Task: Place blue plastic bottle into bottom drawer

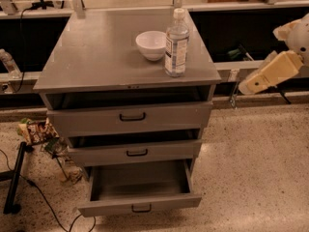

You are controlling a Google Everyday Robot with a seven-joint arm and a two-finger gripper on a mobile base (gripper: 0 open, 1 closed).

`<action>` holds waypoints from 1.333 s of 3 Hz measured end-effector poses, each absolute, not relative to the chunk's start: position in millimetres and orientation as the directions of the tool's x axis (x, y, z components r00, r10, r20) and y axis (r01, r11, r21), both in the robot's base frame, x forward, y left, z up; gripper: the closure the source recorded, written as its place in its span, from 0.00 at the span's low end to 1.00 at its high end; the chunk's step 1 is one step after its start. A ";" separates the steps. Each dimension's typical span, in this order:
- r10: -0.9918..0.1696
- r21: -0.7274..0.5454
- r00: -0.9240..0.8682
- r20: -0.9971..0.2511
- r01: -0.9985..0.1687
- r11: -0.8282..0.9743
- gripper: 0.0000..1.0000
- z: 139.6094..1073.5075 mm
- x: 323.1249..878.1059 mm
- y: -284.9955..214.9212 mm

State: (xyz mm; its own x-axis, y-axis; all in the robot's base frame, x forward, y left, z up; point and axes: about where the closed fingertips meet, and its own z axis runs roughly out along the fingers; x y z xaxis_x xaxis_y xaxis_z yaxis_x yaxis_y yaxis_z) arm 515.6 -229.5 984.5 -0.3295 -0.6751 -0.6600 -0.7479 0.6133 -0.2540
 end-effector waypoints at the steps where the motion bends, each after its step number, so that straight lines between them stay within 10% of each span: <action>1: -0.568 -0.251 -0.285 -0.772 -0.684 0.685 0.00 999.4 539.4 -230.8; 4: -0.432 -0.178 -0.162 -0.887 -0.744 0.644 0.00 947.3 606.1 -166.5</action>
Offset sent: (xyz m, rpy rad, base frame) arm 0.0181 -0.0026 0.0096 0.1009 -0.0830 -0.0441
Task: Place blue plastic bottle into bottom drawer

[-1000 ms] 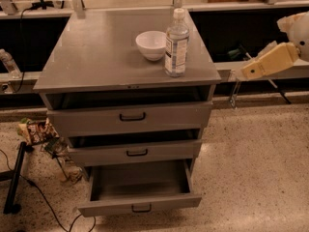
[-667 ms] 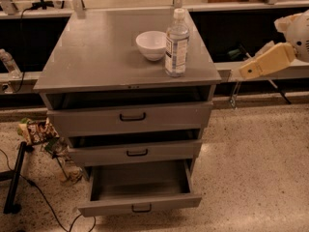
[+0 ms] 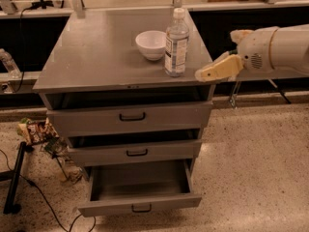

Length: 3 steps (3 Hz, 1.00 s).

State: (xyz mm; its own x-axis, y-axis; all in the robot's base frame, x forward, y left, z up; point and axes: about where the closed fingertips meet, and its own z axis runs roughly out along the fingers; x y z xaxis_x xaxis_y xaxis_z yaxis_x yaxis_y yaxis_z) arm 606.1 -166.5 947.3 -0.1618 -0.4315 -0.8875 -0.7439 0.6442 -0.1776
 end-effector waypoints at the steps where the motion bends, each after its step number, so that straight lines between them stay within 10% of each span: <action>1: -0.381 -0.167 -0.097 -0.920 -0.780 0.604 0.00 923.5 637.8 -130.1; 3: -0.329 -0.146 -0.077 -0.941 -0.785 0.602 0.00 916.4 662.4 -120.5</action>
Offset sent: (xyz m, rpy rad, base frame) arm 0.0269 0.0312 -0.0170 0.0577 -0.0375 0.0560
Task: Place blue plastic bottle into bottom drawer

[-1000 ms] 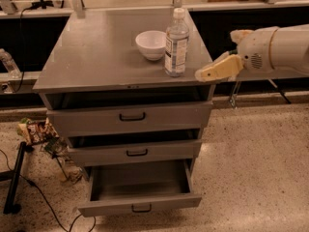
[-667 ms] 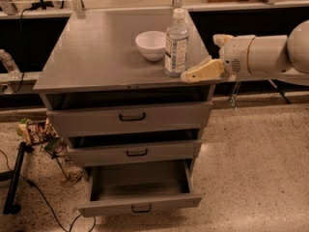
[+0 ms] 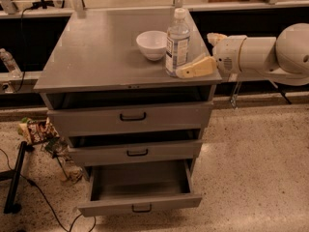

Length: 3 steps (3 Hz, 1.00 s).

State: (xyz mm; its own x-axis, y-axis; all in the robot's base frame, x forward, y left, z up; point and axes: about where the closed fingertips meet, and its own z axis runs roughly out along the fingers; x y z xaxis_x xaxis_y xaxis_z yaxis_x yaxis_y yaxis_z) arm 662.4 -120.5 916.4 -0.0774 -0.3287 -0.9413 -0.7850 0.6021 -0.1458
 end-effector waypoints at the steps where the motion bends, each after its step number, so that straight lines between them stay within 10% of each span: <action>1: -0.288 -0.141 -0.044 -0.957 -0.794 0.591 0.00 905.4 692.8 -102.1; 2: -0.266 -0.148 -0.016 -0.964 -0.797 0.586 0.01 900.8 710.8 -90.8; 3: -0.257 -0.161 0.007 -0.966 -0.797 0.583 0.25 900.2 719.0 -84.9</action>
Offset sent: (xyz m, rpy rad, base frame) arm 0.0618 0.0310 -0.0190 0.0849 -0.0719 0.0310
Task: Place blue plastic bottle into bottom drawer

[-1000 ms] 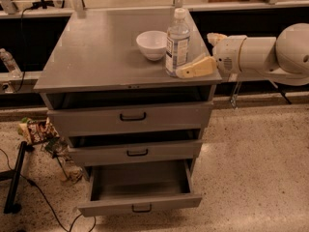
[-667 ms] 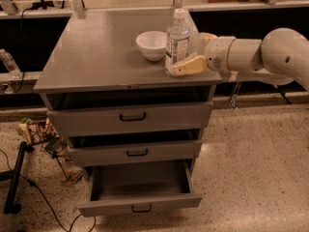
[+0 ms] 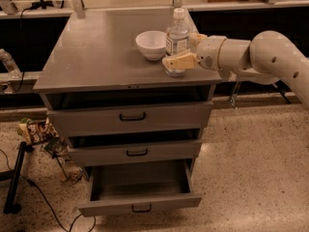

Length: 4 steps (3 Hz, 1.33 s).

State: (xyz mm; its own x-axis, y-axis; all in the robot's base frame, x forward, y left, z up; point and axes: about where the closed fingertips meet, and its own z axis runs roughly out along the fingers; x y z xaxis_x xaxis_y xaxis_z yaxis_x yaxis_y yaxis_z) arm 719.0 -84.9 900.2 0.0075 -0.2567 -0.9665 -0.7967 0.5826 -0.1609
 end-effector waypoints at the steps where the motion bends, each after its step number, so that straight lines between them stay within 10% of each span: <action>1: -0.247 -0.164 0.019 -0.969 -0.797 0.582 0.54 896.7 723.6 -78.8; 3: -0.227 -0.111 -0.027 -0.974 -0.813 0.572 0.99 907.6 700.3 -82.9; 4: -0.222 -0.061 -0.079 -0.972 -0.827 0.560 1.00 929.2 669.4 -90.8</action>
Offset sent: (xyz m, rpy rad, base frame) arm 0.0038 0.0066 -0.0085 0.0180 -0.0115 -0.0026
